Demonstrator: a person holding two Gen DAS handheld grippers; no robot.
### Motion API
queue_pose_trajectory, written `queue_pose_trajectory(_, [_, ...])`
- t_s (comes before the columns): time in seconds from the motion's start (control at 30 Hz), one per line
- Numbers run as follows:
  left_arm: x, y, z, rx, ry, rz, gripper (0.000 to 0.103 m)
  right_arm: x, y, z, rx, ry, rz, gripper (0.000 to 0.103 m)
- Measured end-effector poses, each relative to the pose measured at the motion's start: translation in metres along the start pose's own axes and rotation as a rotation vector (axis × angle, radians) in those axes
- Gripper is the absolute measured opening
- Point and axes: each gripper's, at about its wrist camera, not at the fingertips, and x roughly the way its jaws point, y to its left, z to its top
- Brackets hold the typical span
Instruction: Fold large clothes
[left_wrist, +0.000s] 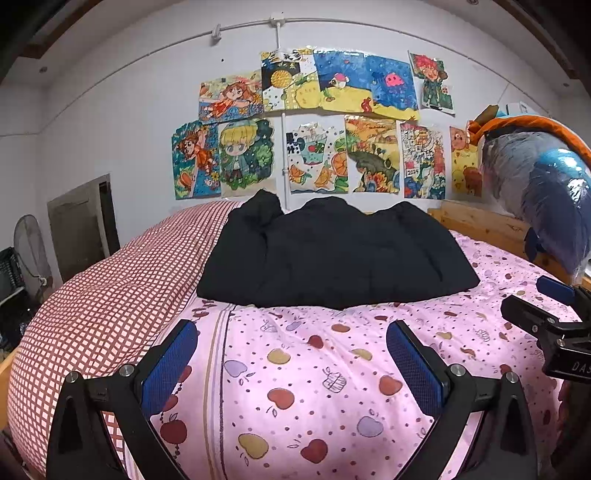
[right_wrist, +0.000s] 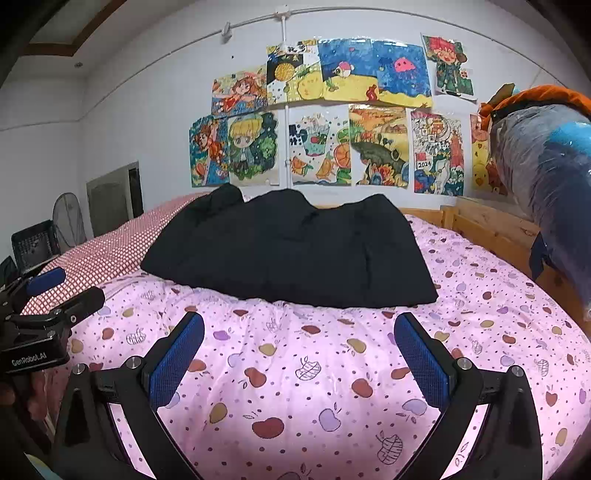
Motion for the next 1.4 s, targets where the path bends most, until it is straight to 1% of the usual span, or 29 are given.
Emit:
queue_pose_trajectory(0.17, [0.0038,0.0035,0.0005,-0.021,0.015,-0.004,0.103,0.0031,-0.0017,-0.0039,-0.002,0.014,-0.005,0.101])
queue_pose_trajectory(0.5, [0.0057,0.0059,-0.0005,-0.021,0.019,0.001,0.103,0.0045,-0.0026,-0.0045,-0.007,0.015,-0.008,0.101])
queue_pose_trajectory(1.4, [0.0032,0.0057,-0.0003,-0.019,0.007,0.003,0.103,0.0052,-0.0025,-0.0052,0.001,0.018,-0.01,0.101])
